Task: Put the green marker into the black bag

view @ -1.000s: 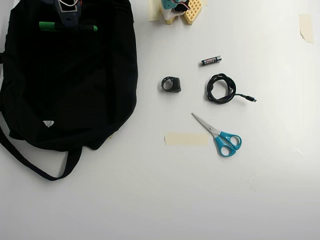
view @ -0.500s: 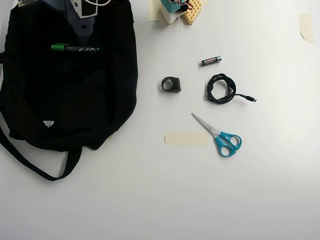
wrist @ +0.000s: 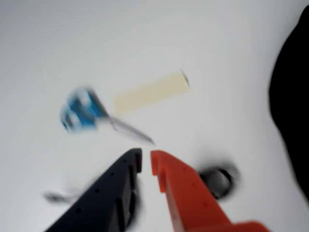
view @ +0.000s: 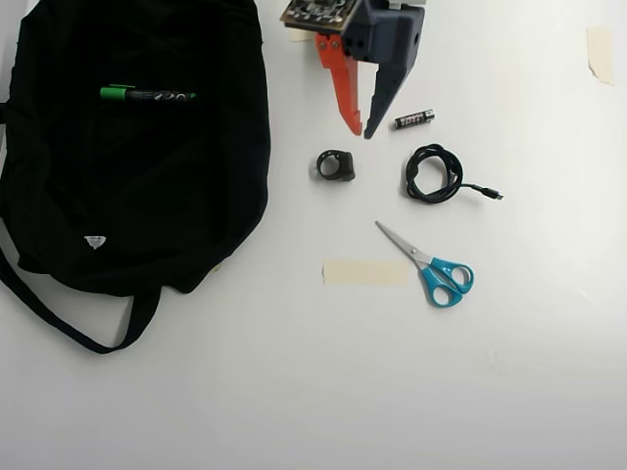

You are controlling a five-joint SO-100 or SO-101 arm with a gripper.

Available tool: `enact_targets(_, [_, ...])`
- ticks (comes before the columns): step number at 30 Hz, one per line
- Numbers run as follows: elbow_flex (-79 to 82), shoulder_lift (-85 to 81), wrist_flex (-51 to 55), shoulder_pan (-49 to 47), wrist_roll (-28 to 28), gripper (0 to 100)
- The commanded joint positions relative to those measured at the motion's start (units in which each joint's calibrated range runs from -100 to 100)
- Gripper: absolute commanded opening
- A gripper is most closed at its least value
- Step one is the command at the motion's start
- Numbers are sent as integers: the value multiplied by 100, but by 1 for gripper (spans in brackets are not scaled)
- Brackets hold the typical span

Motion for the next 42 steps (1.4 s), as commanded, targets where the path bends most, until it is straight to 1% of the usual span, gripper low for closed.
enact_targets(1, [402, -642, 167, -50, 242, 2])
enact_targets(8, [1876, -2011, -229, -230, 242, 2])
enact_targets(12, [2972, -2700, -617, -454, 242, 2])
enact_targets(18, [4850, -3779, -1306, -462, 258, 2])
enact_targets(19, [5451, -4094, -1444, -499, 373, 2])
enact_targets(22, [6395, -4617, -1745, -484, 850, 2])
enact_targets(25, [7123, -5173, -1960, -469, 892, 2])
enact_targets(28, [7626, -5771, -1978, -469, 887, 2])
enact_targets(32, [8120, -6476, -1909, -507, 724, 2])
enact_targets(36, [8345, -6783, -1874, -507, 730, 2])
enact_targets(38, [8354, -6899, -1693, -514, 751, 2])
enact_targets(42, [8354, -7381, -996, -529, 771, 2])
